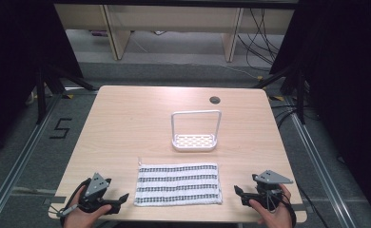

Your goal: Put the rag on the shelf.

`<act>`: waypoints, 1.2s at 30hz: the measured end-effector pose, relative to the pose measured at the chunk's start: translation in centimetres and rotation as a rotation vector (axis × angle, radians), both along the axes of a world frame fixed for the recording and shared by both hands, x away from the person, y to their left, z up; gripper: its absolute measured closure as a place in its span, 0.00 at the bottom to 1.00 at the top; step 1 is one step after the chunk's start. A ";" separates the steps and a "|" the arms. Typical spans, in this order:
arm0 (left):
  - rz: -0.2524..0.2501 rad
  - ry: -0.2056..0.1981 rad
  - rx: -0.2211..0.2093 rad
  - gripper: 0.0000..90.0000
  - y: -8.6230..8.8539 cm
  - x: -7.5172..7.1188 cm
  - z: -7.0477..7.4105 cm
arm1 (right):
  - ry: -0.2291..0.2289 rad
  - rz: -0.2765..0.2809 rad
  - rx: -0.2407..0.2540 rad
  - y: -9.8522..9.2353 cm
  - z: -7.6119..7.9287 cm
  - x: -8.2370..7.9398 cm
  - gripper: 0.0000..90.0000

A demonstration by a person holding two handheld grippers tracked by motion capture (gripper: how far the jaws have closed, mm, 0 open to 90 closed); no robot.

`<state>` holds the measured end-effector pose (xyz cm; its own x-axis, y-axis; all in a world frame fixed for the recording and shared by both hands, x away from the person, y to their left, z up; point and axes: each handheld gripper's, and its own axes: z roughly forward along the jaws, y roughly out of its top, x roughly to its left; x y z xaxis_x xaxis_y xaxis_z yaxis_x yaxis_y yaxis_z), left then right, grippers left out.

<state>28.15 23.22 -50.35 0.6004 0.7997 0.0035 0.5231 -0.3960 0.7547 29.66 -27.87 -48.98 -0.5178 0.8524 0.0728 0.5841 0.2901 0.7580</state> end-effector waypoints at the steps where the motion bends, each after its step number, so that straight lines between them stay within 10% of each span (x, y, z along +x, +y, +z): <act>1: 0.000 0.000 0.000 0.17 0.0 0.0 0.0 | 0.000 0.000 0.000 0.0 0.0 0.0 0.20; 21: -0.034 0.003 -0.051 0.16 -0.9 0.3 0.5 | -0.012 0.011 -0.005 0.3 0.1 0.0 0.21; 36: -0.095 -0.053 -0.090 0.19 -4.8 2.0 2.7 | -0.017 0.053 -0.006 1.1 0.3 -0.2 0.24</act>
